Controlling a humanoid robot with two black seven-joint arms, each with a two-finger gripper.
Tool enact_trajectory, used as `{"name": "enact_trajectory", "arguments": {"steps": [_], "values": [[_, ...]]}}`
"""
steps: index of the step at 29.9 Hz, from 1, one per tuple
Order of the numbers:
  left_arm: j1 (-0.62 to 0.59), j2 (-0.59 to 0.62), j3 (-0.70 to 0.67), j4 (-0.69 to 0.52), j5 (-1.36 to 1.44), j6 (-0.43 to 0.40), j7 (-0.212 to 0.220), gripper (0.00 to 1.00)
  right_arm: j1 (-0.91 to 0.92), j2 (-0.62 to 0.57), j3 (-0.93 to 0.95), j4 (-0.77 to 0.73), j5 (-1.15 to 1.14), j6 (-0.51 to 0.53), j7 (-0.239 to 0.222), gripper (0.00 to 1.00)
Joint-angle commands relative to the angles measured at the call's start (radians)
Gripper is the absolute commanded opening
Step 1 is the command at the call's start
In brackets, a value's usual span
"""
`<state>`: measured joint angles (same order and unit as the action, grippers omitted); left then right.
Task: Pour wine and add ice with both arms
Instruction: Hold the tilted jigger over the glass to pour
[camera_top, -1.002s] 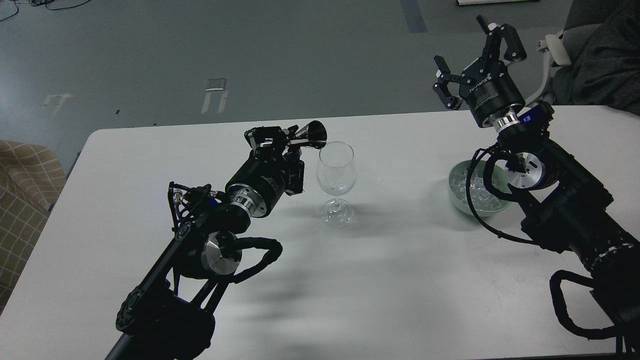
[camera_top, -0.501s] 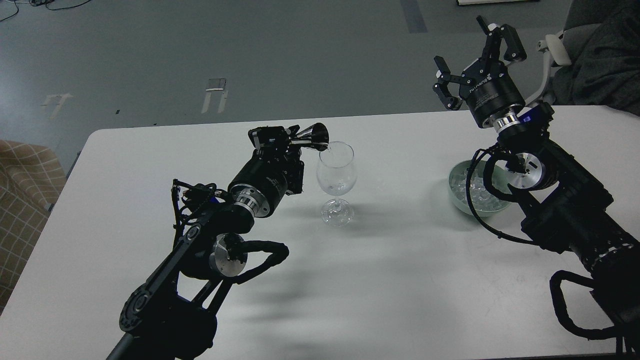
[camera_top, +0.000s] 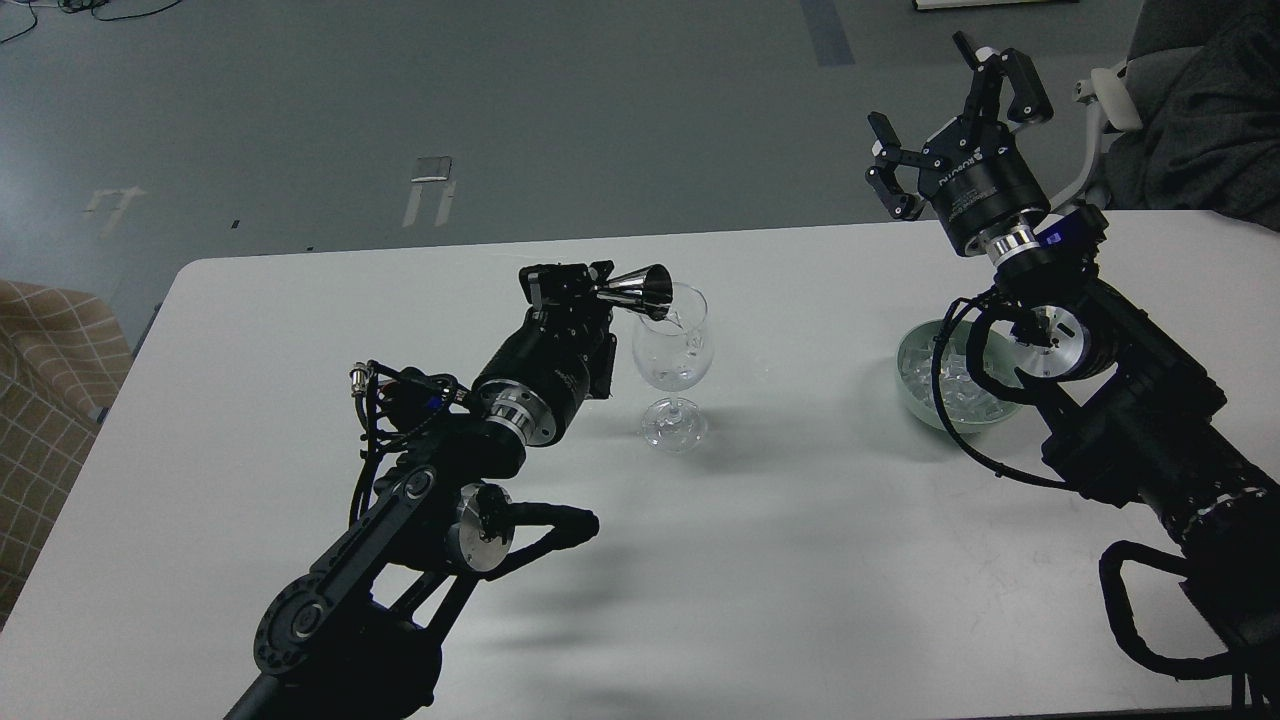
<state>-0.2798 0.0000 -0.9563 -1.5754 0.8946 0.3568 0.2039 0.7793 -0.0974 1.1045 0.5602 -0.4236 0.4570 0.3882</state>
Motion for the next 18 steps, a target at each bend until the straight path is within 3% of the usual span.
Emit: {"name": "enact_trajectory", "arguments": {"steps": [1,18], "values": [[-0.001,0.0,-0.001,0.0,0.009,0.005,0.0,0.0,0.0,-0.001,0.0,0.001,0.0,0.0,0.0,1.0],[-0.013,0.0,0.001,0.001,0.127,0.022,0.003,0.0,-0.003,0.001,0.0,0.0,0.0,0.0,0.0,1.0]]}}
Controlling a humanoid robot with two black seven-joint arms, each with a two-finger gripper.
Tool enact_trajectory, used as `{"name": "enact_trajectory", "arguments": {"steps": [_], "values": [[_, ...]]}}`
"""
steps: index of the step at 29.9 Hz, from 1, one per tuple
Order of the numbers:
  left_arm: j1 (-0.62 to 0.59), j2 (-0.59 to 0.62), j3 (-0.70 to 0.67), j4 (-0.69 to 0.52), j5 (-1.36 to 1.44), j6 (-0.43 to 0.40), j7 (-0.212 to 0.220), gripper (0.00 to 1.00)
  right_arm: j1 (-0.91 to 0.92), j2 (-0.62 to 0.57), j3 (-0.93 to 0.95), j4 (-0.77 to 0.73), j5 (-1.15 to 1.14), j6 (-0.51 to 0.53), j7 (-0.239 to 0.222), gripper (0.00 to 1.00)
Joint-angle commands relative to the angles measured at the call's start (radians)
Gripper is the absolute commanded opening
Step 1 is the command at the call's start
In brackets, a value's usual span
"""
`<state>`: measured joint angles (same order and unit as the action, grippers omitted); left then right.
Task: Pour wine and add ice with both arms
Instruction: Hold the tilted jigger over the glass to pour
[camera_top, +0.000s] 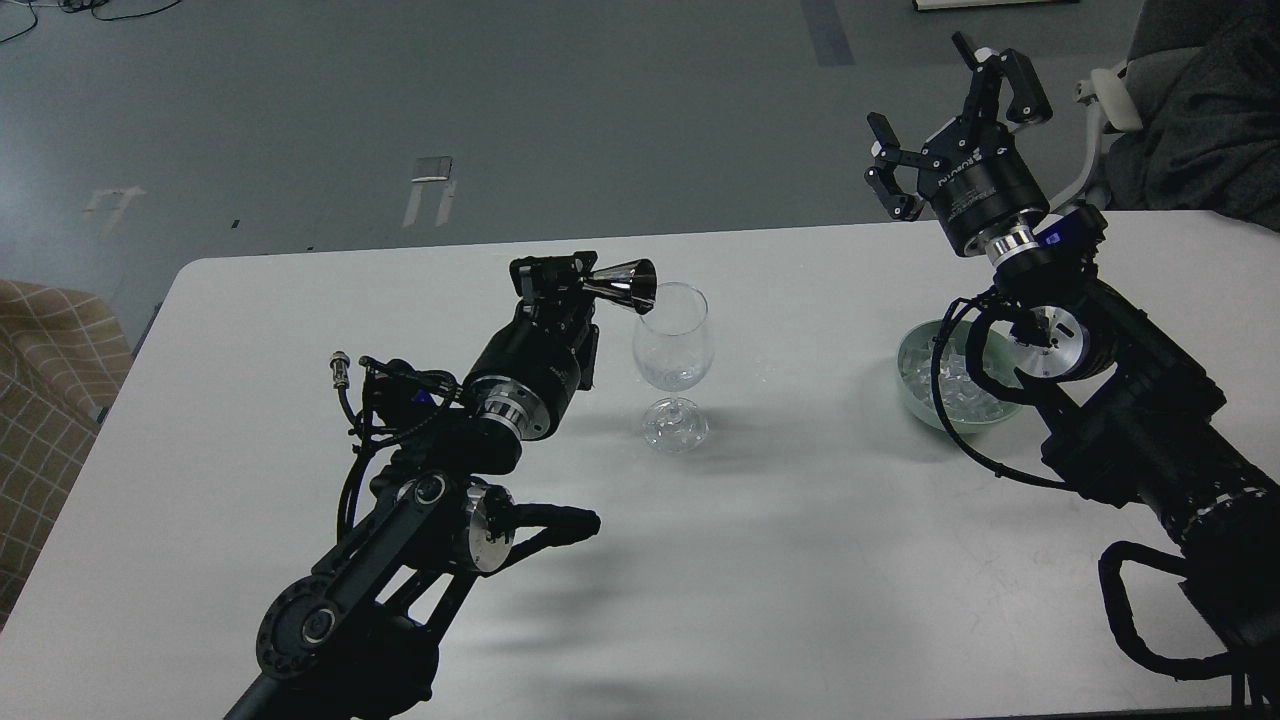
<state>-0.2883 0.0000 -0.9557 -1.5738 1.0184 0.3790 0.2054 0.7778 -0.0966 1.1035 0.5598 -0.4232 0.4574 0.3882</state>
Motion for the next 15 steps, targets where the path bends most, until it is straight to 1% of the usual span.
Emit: {"name": "enact_trajectory", "arguments": {"steps": [1,13,15], "values": [[-0.005,0.0,0.0,0.0,0.002,-0.002,0.002,0.0,-0.002,0.0,0.001,0.0,0.0,0.0,0.0,1.0],[-0.035,0.0,0.0,-0.003,0.022,0.0,0.012,0.0,-0.003,0.0,0.001,0.0,0.0,0.0,0.0,1.0],[-0.035,0.0,0.0,-0.005,0.04,-0.002,0.029,0.0,-0.003,0.0,-0.001,0.0,0.0,0.0,0.0,1.0]]}}
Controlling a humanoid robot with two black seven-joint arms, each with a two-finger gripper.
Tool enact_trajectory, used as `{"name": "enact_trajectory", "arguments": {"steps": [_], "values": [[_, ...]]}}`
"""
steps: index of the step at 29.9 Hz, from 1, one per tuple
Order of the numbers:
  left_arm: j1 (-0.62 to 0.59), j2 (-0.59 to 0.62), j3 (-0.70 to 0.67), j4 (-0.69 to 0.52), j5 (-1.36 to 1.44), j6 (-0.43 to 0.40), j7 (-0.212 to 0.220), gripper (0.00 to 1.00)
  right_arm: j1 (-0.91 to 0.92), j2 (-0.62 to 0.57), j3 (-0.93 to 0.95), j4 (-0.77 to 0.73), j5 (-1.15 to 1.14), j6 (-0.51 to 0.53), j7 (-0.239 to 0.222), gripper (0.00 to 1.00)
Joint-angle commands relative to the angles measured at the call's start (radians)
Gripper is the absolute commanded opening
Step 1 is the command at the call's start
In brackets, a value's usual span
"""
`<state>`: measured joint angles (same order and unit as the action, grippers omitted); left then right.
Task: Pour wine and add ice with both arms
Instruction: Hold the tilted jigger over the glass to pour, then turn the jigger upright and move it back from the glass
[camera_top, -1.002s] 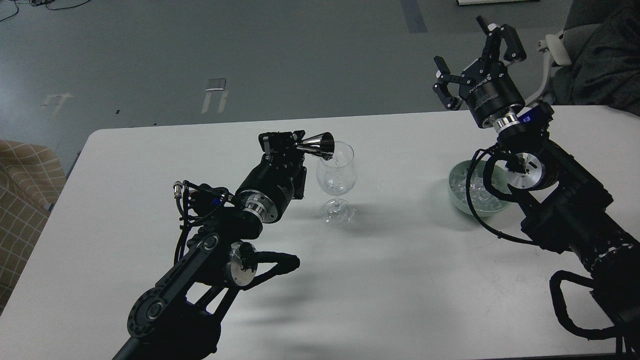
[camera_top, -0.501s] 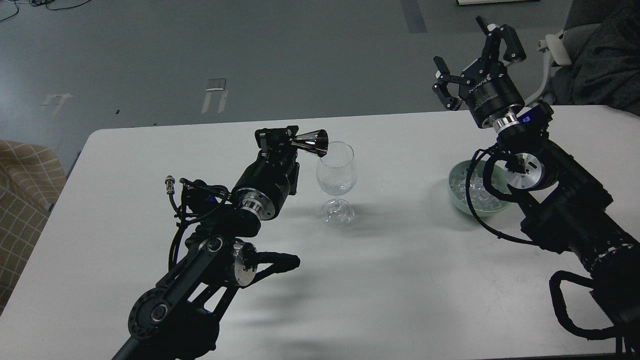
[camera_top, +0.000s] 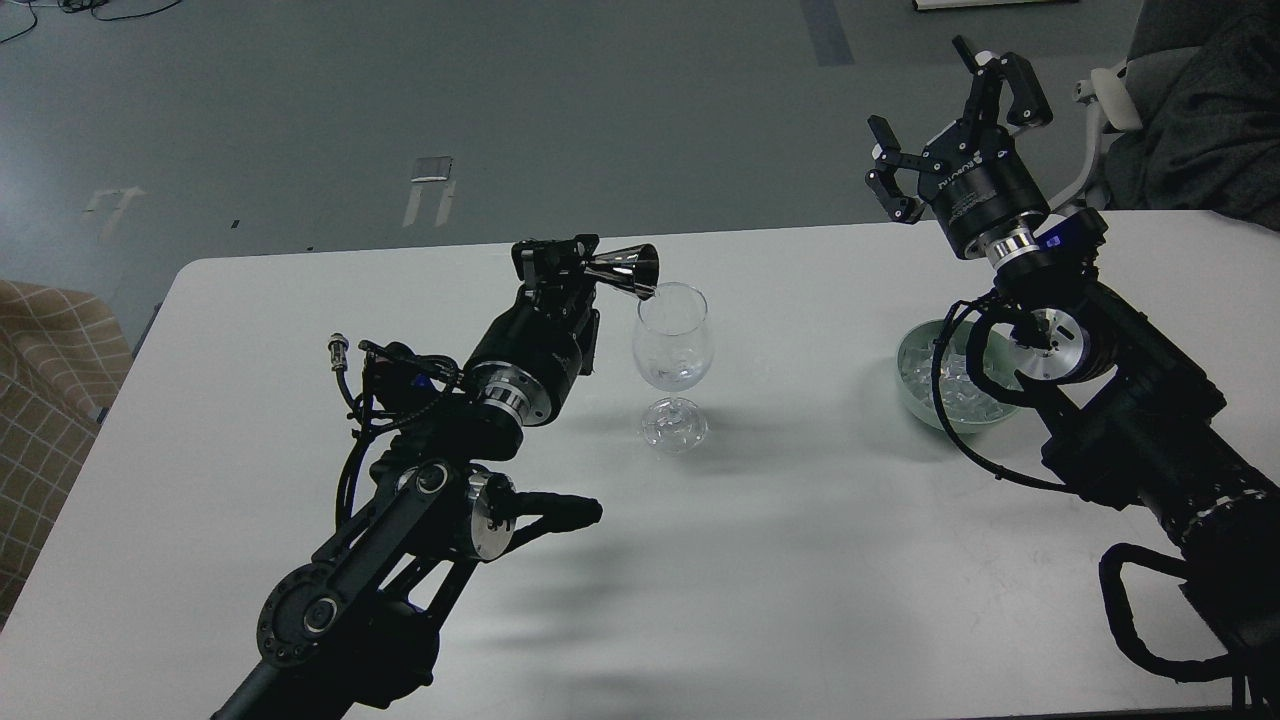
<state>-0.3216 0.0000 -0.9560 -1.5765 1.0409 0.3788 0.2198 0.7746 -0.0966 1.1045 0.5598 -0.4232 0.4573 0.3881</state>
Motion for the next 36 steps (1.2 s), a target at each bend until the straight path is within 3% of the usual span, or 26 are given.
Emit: {"name": "enact_trajectory", "arguments": {"steps": [1,32,34,36], "values": [[-0.002,0.0,0.0,-0.005,0.025,0.0,0.03,0.0,0.0,0.0,0.0,0.0,0.0,0.0,0.0,1.0],[-0.019,0.057,0.077,-0.057,0.249,-0.001,0.053,0.0,-0.005,-0.002,0.0,0.0,0.0,0.0,0.0,1.0],[-0.02,0.057,0.068,-0.057,0.234,-0.003,0.062,0.0,-0.005,0.0,0.0,0.0,0.0,0.0,0.0,1.0],[-0.024,0.057,0.028,-0.059,0.143,-0.012,0.105,0.0,-0.005,0.0,0.0,0.0,0.0,0.0,0.0,1.0]]}}
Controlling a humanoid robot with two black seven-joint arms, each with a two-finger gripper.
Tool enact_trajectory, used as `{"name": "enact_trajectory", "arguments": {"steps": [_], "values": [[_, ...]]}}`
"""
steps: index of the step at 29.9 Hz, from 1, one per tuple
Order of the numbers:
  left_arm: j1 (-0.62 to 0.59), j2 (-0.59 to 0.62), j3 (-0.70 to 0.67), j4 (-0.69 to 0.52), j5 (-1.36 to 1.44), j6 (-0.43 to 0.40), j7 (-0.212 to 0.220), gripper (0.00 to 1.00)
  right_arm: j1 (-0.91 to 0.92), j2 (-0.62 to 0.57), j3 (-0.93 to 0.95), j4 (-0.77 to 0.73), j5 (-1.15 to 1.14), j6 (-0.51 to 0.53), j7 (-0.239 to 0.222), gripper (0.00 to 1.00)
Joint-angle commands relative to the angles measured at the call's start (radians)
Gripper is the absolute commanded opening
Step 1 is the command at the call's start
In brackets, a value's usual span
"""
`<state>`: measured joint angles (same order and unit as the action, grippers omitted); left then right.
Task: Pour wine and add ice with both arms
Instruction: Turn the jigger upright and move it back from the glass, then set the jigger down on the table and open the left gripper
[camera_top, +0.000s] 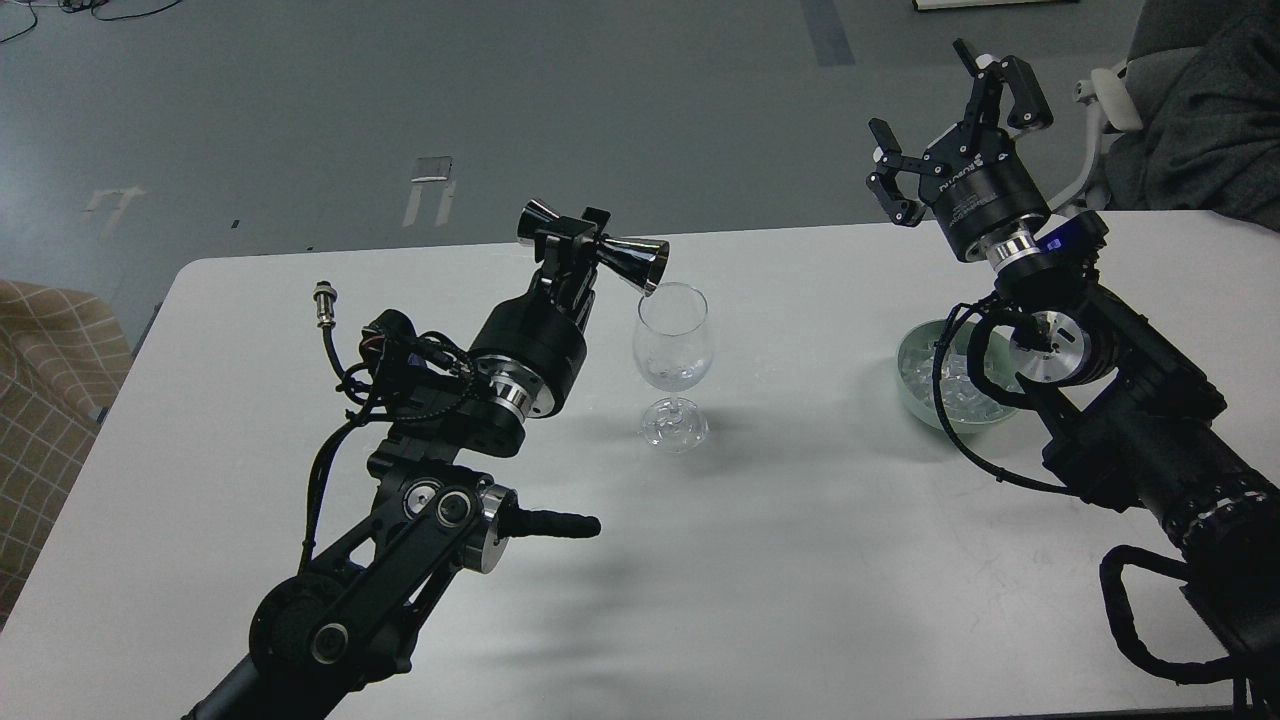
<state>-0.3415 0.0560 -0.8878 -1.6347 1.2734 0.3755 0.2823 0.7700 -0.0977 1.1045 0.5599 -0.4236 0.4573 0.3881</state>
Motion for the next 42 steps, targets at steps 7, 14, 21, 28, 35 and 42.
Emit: {"name": "enact_trajectory", "arguments": {"steps": [7,14,21,28,35,42], "values": [[-0.024,0.031,-0.282,-0.019,-0.531,-0.059,0.069,0.0,-0.001,0.0,-0.002,0.0,0.0,0.0,0.0,1.0],[0.035,0.021,-0.569,-0.028,-0.987,-0.072,0.058,0.0,-0.008,-0.011,-0.002,0.003,0.0,0.0,0.0,1.0],[0.208,-0.002,-0.688,-0.004,-1.14,-0.127,0.046,0.0,-0.017,-0.008,-0.002,0.005,0.0,0.0,0.0,1.0],[0.254,-0.056,-0.74,0.206,-1.155,-0.343,0.029,0.01,-0.017,-0.008,-0.002,0.006,0.0,0.0,0.0,1.0],[0.254,-0.056,-0.738,0.325,-1.154,-0.411,0.011,0.08,-0.018,-0.011,-0.002,0.006,0.0,0.0,0.0,1.0],[0.251,-0.056,-0.738,0.392,-1.155,-0.414,0.002,0.23,-0.026,-0.013,0.0,0.008,0.0,0.0,0.0,1.0]]}}
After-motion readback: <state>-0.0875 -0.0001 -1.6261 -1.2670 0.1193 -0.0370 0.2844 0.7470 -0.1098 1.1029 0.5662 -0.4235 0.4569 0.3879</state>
